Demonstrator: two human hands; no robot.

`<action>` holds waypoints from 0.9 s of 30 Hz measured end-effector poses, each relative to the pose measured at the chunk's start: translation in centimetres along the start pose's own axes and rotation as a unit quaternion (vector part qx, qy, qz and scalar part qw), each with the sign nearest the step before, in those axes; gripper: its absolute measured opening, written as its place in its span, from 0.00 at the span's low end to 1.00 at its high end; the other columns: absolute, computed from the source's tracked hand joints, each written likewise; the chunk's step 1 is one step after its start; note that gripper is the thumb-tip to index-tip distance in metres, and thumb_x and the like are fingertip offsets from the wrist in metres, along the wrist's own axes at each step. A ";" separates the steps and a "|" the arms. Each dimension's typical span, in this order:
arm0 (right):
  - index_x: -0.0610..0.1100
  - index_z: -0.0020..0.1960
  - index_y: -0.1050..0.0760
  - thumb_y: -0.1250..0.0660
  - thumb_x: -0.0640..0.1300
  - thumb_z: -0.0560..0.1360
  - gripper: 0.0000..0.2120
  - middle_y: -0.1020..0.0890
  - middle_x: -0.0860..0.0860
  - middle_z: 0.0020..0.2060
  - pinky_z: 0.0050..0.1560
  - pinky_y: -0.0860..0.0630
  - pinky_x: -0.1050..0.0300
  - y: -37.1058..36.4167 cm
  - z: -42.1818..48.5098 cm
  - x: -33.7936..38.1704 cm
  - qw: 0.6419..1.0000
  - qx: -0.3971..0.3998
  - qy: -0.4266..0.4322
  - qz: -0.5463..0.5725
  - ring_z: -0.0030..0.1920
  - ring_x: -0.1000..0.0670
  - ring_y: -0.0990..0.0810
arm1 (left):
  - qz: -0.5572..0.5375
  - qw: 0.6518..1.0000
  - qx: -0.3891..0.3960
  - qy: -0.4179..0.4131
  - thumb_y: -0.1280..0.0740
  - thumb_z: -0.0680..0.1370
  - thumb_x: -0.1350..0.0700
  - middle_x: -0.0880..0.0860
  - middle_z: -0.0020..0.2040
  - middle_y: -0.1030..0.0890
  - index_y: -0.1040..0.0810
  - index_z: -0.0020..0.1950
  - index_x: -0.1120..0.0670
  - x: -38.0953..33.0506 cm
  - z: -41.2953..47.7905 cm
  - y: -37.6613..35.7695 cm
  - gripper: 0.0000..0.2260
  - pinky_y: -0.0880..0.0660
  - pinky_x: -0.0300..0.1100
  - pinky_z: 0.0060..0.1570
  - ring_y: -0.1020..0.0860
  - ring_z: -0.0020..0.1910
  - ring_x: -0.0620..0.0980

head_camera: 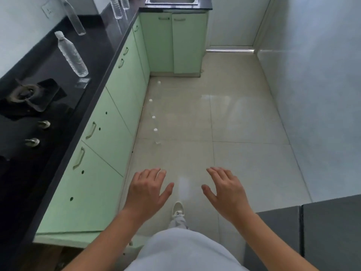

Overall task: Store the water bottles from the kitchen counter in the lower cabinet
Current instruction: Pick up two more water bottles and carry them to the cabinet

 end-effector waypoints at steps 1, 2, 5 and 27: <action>0.43 0.66 0.23 0.39 0.58 0.77 0.25 0.18 0.49 0.61 0.60 0.22 0.49 0.1 1.1 -0.8 1.000 -0.002 -0.012 -0.008 0.62 0.45 0.21 | -0.007 1.000 0.000 -0.002 0.42 0.81 0.40 0.54 0.55 0.16 0.19 0.59 0.55 0.3 1.9 -0.7 0.22 0.26 0.51 0.48 0.19 0.49 0.57; 0.43 0.66 0.22 0.39 0.58 0.77 0.25 0.18 0.49 0.61 0.60 0.22 0.48 0.3 2.1 -1.7 1.000 -0.005 -0.025 -0.017 0.62 0.45 0.21 | -0.014 1.000 0.000 -0.006 0.42 0.81 0.40 0.54 0.54 0.16 0.18 0.58 0.55 0.4 4.0 -1.3 0.22 0.25 0.51 0.48 0.19 0.48 0.57; 0.43 0.66 0.22 0.39 0.58 0.77 0.26 0.17 0.49 0.61 0.60 0.21 0.49 1.2 5.0 -4.5 0.997 -0.010 -0.070 -0.038 0.62 0.46 0.20 | -0.030 0.999 0.000 -0.038 0.42 0.80 0.40 0.53 0.51 0.16 0.18 0.57 0.55 -0.6 10.5 -2.3 0.22 0.26 0.50 0.45 0.19 0.45 0.57; 0.42 0.65 0.22 0.40 0.58 0.77 0.26 0.17 0.50 0.58 0.56 0.21 0.52 1.4 40.0 -18.7 1.000 -0.009 -0.009 0.026 0.57 0.46 0.20 | -0.016 0.999 0.000 0.032 0.42 0.80 0.40 0.53 0.53 0.16 0.18 0.56 0.55 2.0 43.9 -6.5 0.22 0.23 0.49 0.46 0.18 0.47 0.56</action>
Point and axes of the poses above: each hand's wrist, its own z-axis towards the middle knuckle, its own y-axis out of the back of the hand, x = y × z, the point moved 3 cm from there along z, towards the middle knuckle
